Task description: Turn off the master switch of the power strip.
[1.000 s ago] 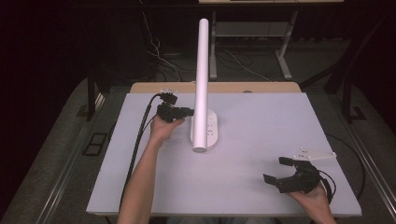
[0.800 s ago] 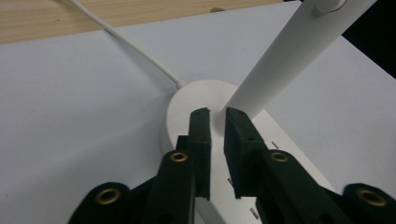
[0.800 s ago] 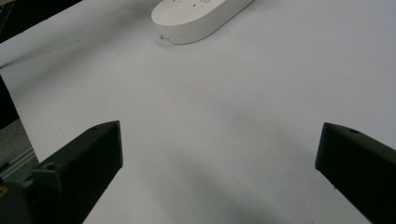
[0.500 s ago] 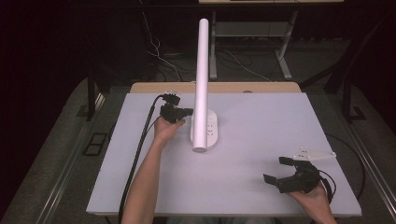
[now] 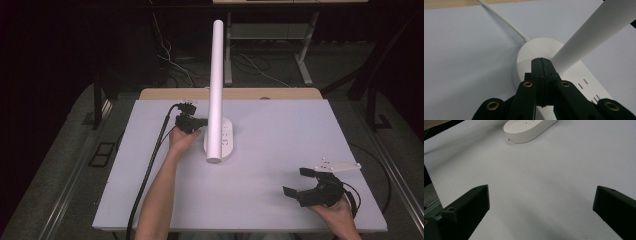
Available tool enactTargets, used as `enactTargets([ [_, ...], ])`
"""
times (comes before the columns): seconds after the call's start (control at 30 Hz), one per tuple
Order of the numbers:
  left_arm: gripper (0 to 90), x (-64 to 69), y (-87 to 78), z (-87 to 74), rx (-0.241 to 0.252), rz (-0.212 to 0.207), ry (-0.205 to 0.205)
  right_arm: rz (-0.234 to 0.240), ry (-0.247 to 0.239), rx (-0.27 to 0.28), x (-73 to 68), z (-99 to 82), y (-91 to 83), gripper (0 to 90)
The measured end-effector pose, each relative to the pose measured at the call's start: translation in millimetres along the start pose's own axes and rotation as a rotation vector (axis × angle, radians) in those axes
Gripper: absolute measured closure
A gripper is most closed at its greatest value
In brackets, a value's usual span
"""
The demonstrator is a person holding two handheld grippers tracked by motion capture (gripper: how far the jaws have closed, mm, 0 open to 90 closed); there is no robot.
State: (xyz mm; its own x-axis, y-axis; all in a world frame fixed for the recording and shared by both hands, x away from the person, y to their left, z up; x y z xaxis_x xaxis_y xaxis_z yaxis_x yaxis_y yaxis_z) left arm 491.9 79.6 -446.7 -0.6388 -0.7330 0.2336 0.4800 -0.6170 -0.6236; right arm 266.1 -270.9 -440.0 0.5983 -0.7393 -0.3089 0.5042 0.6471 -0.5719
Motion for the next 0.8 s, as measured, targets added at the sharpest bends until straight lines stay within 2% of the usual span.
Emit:
enactTargets([
  [0.03, 90.0, 0.9, 1.3, 0.1, 0.011, -0.001, -0.01, 0.0, 0.001, 0.0, 0.1, 0.0, 0.0, 0.0],
  [0.13, 90.0, 0.2, 2.7, -0.3, 0.012, -0.007, -0.004, 0.0, 0.001, -0.001, -0.1, -0.1, 0.0, 0.0],
  [0.17, 90.0, 0.9, 3.5, -0.5, 0.016, -0.004, -0.019, 0.0, -0.001, -0.001, -0.1, -0.2, 0.1, 0.0],
  [0.4, 90.0, 1.1, 8.2, -2.2, 0.013, -0.009, -0.028, 0.002, -0.004, -0.003, 0.1, -0.5, 0.6, 0.0],
  [0.43, 90.0, 1.6, 9.6, -2.9, 0.018, -0.012, -0.048, 0.003, -0.003, -0.002, 0.1, -0.5, 0.6, 0.0],
  [0.67, 90.0, 2.1, 10.8, -3.8, 0.019, -0.022, -0.046, 0.008, -0.009, -0.006, 0.2, -0.7, 1.3, 0.0],
  [0.8, 90.0, 2.8, 12.9, -4.2, 0.021, -0.008, -0.058, 0.007, -0.006, -0.004, 0.2, -0.6, 1.0, 0.0],
])
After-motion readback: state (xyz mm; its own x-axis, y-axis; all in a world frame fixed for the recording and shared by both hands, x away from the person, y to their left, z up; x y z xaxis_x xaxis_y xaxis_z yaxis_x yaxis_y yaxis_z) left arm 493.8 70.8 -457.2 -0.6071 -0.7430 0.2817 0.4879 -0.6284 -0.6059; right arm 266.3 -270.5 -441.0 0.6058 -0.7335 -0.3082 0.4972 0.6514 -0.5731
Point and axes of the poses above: each handheld gripper's, and its own axes: y roughly forward along the jaws, z roughly out of its top, x roughly to its right, the point moved 4 cm from there along y, roughly forward along the jaws, and after that the axes turned 5 degrees about y, right-handed, at the moved point
